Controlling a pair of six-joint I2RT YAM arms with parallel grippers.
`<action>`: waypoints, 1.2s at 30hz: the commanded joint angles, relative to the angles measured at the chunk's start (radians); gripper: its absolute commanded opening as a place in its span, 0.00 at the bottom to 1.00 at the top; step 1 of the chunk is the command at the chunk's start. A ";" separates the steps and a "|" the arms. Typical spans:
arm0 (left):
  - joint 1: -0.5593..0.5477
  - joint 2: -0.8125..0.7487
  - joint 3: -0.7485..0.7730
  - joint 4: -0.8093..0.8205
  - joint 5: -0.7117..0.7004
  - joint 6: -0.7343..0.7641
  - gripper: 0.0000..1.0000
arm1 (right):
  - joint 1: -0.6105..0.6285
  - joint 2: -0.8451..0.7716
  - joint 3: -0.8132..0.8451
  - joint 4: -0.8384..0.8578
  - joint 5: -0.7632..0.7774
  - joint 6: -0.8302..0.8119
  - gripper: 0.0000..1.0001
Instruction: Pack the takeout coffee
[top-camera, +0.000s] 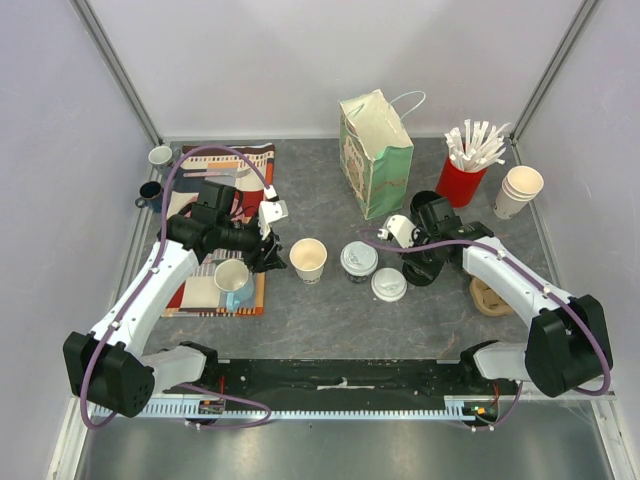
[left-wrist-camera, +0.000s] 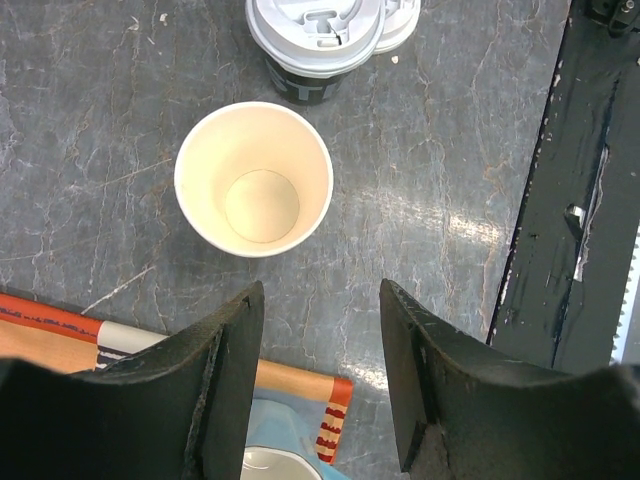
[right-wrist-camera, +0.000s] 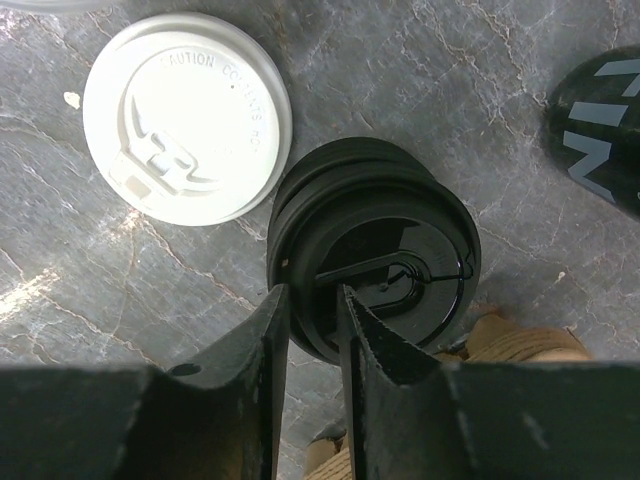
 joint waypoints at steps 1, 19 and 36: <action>0.004 0.001 0.010 -0.003 0.043 0.044 0.57 | 0.007 -0.023 0.014 0.001 -0.020 -0.013 0.31; 0.004 0.007 0.018 -0.011 0.041 0.050 0.57 | 0.008 -0.049 0.080 -0.047 -0.065 0.014 0.00; 0.114 0.032 0.035 0.105 -0.052 -0.136 0.56 | 0.221 -0.091 0.345 0.013 -0.160 0.310 0.00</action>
